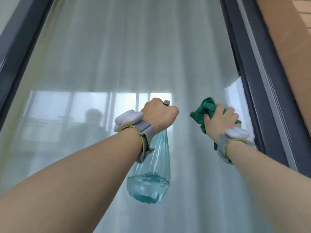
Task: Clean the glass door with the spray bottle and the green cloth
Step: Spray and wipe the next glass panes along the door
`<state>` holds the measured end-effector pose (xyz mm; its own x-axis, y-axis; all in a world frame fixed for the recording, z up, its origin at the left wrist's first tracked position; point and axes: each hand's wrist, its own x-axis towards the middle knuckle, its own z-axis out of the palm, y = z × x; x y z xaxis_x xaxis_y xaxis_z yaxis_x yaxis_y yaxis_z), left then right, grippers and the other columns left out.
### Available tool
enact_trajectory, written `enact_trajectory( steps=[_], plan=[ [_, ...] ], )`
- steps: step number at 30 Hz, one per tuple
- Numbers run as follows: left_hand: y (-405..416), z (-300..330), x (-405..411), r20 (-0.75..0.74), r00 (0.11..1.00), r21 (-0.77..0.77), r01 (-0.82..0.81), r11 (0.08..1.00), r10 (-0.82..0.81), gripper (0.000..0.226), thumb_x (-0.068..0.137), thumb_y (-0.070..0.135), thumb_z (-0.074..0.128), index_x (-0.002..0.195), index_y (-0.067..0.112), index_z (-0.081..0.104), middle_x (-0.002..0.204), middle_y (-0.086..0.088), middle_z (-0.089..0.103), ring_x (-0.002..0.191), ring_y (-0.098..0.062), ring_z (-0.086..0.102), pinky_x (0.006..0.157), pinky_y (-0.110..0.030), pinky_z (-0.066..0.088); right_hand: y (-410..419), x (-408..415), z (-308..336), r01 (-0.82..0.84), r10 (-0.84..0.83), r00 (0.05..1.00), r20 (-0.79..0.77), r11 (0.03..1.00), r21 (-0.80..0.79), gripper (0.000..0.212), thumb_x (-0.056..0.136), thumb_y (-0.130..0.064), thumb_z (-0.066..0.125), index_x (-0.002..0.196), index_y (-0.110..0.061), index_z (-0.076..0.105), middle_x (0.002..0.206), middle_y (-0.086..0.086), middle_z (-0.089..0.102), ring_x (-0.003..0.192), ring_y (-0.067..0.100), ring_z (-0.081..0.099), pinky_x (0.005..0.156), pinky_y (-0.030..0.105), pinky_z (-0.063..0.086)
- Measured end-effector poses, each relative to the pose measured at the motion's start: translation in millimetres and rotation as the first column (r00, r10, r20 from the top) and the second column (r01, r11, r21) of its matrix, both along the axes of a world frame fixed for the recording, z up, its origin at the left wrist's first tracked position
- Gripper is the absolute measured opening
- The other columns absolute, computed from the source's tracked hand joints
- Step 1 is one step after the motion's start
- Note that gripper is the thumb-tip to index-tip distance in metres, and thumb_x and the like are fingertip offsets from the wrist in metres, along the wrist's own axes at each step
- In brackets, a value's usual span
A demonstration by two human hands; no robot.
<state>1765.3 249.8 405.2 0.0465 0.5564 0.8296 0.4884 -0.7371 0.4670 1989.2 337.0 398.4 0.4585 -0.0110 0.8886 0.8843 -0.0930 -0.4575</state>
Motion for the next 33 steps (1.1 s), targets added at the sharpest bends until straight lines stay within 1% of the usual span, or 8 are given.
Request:
enact_trajectory(
  steps=[5,8,10,12,17,22,25,33],
  plan=[
    [12.2,-1.1,6.4,0.053,0.998,-0.002,-0.037,0.999,0.037,0.028,0.082,0.017,0.051,0.086,-0.002,0.030,0.075,-0.016,0.044,0.057,-0.023,0.032,0.053,-0.031,0.022,7.7,-31.8,-64.4,0.029,-0.009,0.913,0.409,0.999,-0.043,0.048,0.082,-0.049,0.062,0.120,-0.022,0.051,0.108,0.011,0.050,0.090,0.032,0.046,0.074,0.042,0.039],
    [9.8,-0.4,13.9,0.071,0.997,0.041,-0.002,0.999,-0.001,0.028,0.081,0.017,0.050,0.078,0.001,0.027,0.070,-0.007,0.037,0.057,-0.025,0.029,0.052,-0.031,0.021,2.8,-6.4,-20.8,-0.002,0.020,0.963,0.270,0.998,-0.067,0.048,0.089,-0.056,0.048,0.125,-0.025,0.043,0.116,0.010,0.044,0.100,0.032,0.044,0.081,0.043,0.036],
    [5.0,3.8,20.2,0.101,0.994,0.089,0.027,0.996,-0.036,0.031,0.077,0.021,0.050,0.083,0.000,0.028,0.072,-0.018,0.037,0.057,-0.030,0.030,0.051,-0.032,0.020,-2.2,2.2,13.2,0.012,-0.011,0.999,0.043,1.000,-0.021,0.049,0.091,-0.054,0.044,0.126,-0.020,0.040,0.119,0.014,0.043,0.105,0.033,0.042,0.082,0.044,0.035],
    [9.5,17.6,27.7,0.102,0.991,0.091,0.083,0.992,-0.092,0.034,0.076,0.023,0.051,0.087,-0.002,0.031,0.077,-0.024,0.043,0.060,-0.038,0.035,0.050,-0.031,0.022,0.1,6.9,29.2,0.064,-0.064,0.998,0.020,0.998,-0.013,0.048,0.092,-0.052,0.043,0.124,-0.017,0.040,0.117,0.014,0.043,0.105,0.033,0.043,0.082,0.044,0.035],
    [18.1,68.4,52.2,0.122,0.927,-0.036,0.360,0.932,-0.354,0.012,0.054,0.024,0.043,0.060,0.018,0.034,0.069,-0.003,0.050,0.066,-0.029,0.043,0.061,-0.028,0.030,10.5,25.6,36.2,0.077,-0.103,0.979,0.175,0.986,0.148,0.047,0.086,-0.053,0.044,0.120,-0.021,0.050,0.109,0.010,0.050,0.090,0.033,0.047,0.075,0.042,0.039],
    [15.9,60.7,55.8,0.163,0.918,-0.026,0.371,0.928,-0.362,0.012,0.068,0.022,0.051,0.078,0.015,0.052,0.094,-0.019,0.075,0.075,-0.027,0.061,0.066,-0.031,0.036,1.7,27.4,-8.4,0.029,-0.076,0.928,0.365,0.991,0.132,0.051,0.082,-0.052,0.042,0.121,-0.021,0.050,0.108,0.011,0.051,0.086,0.033,0.048,0.073,0.041,0.041],
    [15.7,45.8,59.4,0.174,0.908,-0.026,0.390,0.920,-0.380,0.006,0.082,0.010,0.051,0.084,0.012,0.056,0.079,-0.016,0.075,0.069,-0.026,0.059,0.067,-0.031,0.039,0.8,28.6,-67.6,-0.024,-0.023,0.844,0.535,0.996,0.082,0.050,0.078,-0.050,0.047,0.120,-0.022,0.051,0.108,0.010,0.052,0.086,0.032,0.047,0.072,0.041,0.041],
    [-13.7,19.0,127.0,0.095,0.957,-0.076,0.283,0.956,-0.275,0.012,0.058,0.018,0.048,0.069,0.016,0.051,0.065,-0.010,0.063,0.071,-0.023,0.058,0.069,-0.035,0.040,-24.0,64.4,-92.2,-0.058,0.098,0.690,0.717,0.995,-0.080,0.049,0.075,-0.049,0.042,0.117,-0.024,0.047,0.105,0.007,0.053,0.082,0.031,0.051,0.065,0.040,0.044]
  ],
)
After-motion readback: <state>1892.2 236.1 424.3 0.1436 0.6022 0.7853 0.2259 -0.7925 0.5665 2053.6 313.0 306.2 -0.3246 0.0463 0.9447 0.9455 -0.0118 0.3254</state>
